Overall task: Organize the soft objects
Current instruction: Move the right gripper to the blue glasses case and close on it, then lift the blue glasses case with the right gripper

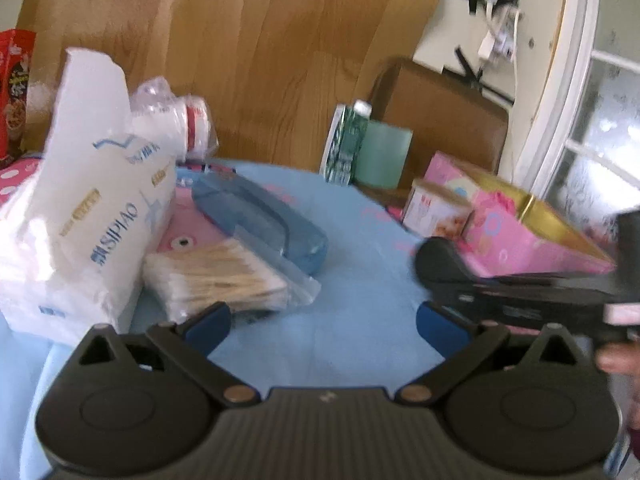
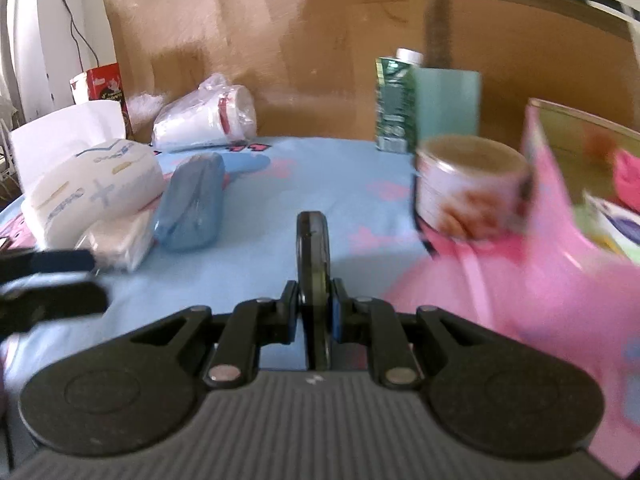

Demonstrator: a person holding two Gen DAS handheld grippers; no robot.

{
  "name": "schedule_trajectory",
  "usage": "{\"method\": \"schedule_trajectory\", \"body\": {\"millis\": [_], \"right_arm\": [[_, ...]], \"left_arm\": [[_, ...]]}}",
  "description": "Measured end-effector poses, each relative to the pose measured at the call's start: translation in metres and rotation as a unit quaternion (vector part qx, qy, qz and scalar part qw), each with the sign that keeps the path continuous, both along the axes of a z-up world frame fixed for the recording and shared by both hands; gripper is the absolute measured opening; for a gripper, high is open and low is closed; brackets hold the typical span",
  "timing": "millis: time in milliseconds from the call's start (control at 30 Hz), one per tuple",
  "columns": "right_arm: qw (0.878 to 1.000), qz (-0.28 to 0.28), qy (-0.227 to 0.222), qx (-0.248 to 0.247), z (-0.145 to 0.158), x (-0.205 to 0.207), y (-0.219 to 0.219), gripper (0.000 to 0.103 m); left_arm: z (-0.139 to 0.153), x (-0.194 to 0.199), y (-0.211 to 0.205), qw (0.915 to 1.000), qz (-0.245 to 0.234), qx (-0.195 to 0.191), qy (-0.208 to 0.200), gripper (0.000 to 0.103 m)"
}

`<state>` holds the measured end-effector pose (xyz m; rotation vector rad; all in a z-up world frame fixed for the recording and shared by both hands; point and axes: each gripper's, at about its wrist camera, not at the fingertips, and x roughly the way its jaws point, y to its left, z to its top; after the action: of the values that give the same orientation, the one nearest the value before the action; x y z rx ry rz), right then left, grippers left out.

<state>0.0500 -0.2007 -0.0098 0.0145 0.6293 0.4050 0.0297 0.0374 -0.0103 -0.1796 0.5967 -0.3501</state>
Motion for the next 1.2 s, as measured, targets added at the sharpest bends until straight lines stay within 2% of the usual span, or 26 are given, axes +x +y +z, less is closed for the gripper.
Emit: {"method": "schedule_trajectory", "body": {"millis": [67,200,400,667,1200], "right_arm": [[1.000,-0.005,-0.001,0.009,-0.001,-0.016,-0.013,0.019],[1.000,-0.018,-0.014,0.017,-0.004,-0.037,-0.027,0.019],[0.999,-0.027,-0.022,0.018,-0.006,-0.039,-0.024,0.019],[0.999,-0.031,-0.019,0.027,-0.008,-0.040,-0.030,0.019],[0.999,-0.034,-0.015,0.034,-0.008,-0.041,-0.031,0.019]], "left_arm": [[-0.003,0.006,-0.003,0.9997,0.004,0.012,0.022,0.103],[-0.004,0.005,-0.009,0.9991,0.006,0.034,0.022,0.103],[-0.005,0.005,-0.016,0.9978,0.008,0.061,0.023,0.103],[-0.005,0.005,-0.017,0.9978,0.007,0.062,0.023,0.103],[-0.005,0.006,-0.008,0.9993,0.001,0.030,0.022,0.103]]}}
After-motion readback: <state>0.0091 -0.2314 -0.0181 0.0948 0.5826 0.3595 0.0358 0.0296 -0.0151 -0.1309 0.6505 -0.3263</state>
